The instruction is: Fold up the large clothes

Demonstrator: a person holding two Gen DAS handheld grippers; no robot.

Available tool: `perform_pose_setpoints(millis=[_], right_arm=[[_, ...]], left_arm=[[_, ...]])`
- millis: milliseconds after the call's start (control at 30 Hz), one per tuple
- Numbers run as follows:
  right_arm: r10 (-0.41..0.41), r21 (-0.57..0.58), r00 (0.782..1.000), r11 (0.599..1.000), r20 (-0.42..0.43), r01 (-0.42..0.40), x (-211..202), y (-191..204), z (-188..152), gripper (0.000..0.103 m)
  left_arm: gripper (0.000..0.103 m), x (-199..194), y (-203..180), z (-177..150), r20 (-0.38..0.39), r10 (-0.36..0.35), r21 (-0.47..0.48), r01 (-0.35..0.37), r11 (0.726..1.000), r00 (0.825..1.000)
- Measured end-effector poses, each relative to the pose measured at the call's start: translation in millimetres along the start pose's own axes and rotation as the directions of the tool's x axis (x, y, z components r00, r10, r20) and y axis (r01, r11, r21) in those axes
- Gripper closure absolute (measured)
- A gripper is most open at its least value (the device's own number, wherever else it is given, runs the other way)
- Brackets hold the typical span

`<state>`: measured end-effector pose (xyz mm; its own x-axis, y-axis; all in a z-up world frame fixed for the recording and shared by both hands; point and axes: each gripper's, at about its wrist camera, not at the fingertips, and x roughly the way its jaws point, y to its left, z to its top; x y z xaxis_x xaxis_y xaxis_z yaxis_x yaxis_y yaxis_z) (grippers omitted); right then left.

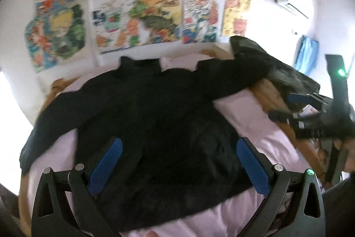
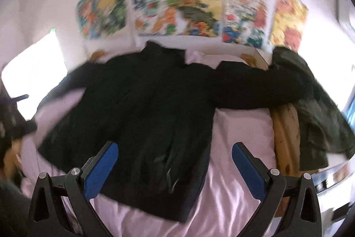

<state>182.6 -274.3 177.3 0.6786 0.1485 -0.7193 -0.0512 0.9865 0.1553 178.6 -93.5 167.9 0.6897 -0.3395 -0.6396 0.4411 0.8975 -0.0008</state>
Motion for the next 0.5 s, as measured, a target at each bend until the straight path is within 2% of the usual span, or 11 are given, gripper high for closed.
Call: perform_pose_setpoints(millis=[100, 200, 300, 400, 467, 500], right_arm=[[-0.086, 0.082, 0.996, 0.993, 0.009, 0.085, 20.4, -48.5, 30.6, 0.000], [-0.165, 0.150, 0.986, 0.976, 0.032, 0.158, 40.7, -97.7, 55.7, 0.000], [-0.279, 0.219, 0.959, 0.940, 0.054, 0.262, 62.0, -144.1, 71.1, 0.000], [-0.354, 0.259, 0.934, 0.908, 0.049, 0.331, 81.4, -179.3, 82.5, 0.000], [-0.432, 0.298, 0.900, 0.868, 0.058, 0.398, 95.5, -206.9, 90.6, 0.000], [-0.451, 0.323, 0.891, 0.852, 0.056, 0.411, 99.8, -216.5, 90.8, 0.000]], left_arm=[[0.002, 46.1, 1.3, 35.7, -0.010, -0.034, -0.003, 0.034, 0.999, 0.999], [0.002, 103.5, 11.3, 61.6, -0.061, -0.091, -0.063, 0.087, 0.994, 0.994], [0.002, 157.7, 21.3, 80.6, -0.107, -0.103, -0.093, 0.093, 0.991, 0.989], [0.002, 218.2, 22.4, 97.6, -0.133, -0.022, -0.007, 0.022, 1.000, 0.991], [0.002, 251.3, 22.6, 99.5, -0.110, 0.055, 0.049, -0.049, 0.998, 0.992], [0.002, 271.2, 23.5, 99.6, -0.107, 0.097, 0.076, -0.089, 0.993, 0.990]])
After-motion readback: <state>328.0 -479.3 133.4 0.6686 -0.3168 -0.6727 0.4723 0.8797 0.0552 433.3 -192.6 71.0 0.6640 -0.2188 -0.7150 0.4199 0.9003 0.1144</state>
